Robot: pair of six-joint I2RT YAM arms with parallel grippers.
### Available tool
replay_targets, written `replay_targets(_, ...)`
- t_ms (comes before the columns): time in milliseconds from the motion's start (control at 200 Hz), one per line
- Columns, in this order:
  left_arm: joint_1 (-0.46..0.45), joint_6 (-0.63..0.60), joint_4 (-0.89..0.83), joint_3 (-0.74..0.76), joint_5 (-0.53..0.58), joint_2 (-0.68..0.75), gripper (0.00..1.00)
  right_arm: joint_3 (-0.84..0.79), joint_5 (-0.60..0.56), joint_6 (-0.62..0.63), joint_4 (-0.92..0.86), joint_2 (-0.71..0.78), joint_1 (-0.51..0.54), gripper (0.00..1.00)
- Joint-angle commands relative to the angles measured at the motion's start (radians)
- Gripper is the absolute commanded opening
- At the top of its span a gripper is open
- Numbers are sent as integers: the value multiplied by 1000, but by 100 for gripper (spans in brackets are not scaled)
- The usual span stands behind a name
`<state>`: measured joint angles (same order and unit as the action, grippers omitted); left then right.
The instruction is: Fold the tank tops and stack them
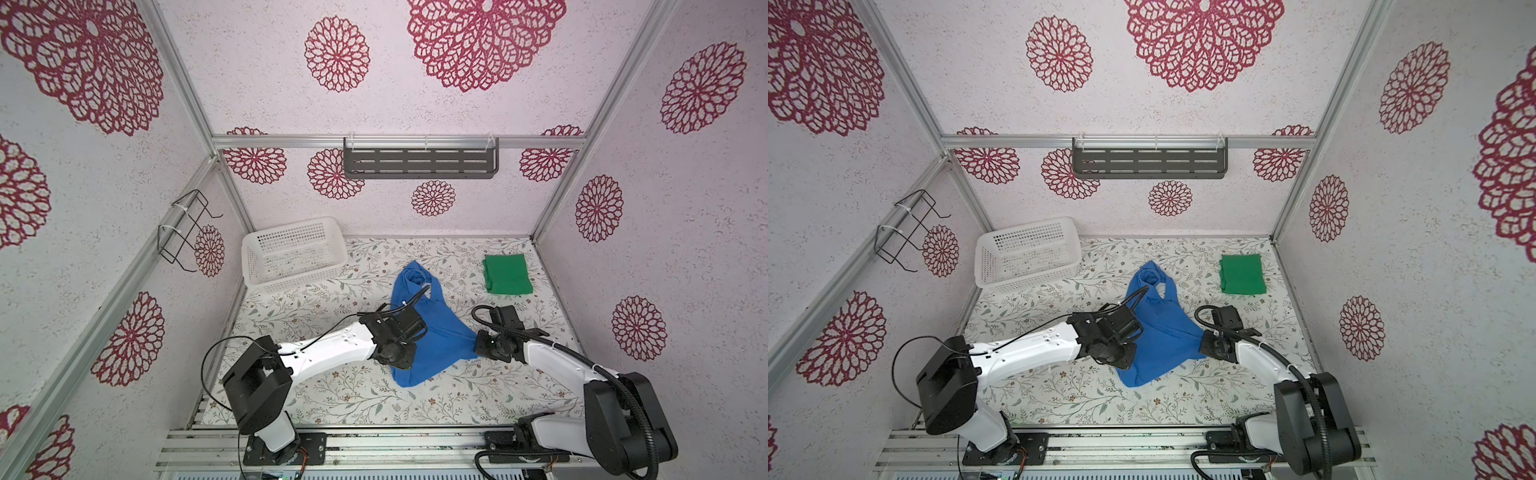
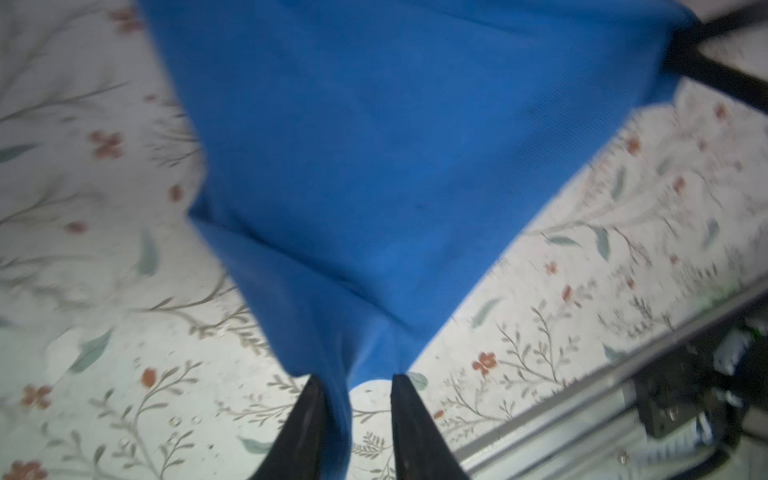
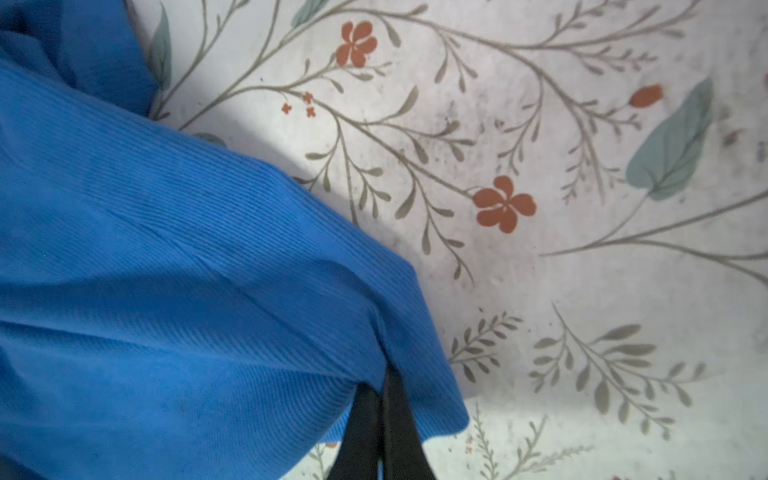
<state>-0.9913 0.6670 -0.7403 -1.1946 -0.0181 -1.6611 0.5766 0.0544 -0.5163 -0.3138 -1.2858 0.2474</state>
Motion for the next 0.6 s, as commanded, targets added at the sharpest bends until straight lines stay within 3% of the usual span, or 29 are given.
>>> replay_targets(0,-12,-82,34,-22,-99,14,46,3,18,1,23,-3,-5,0)
replay_targets(155,13,-54,55,63,-100,85,54,4,26,4,28,-14,-5,0)
replay_targets(595,190,144,195,380,-95,371,52,14,37,18,30,-38,-6,0)
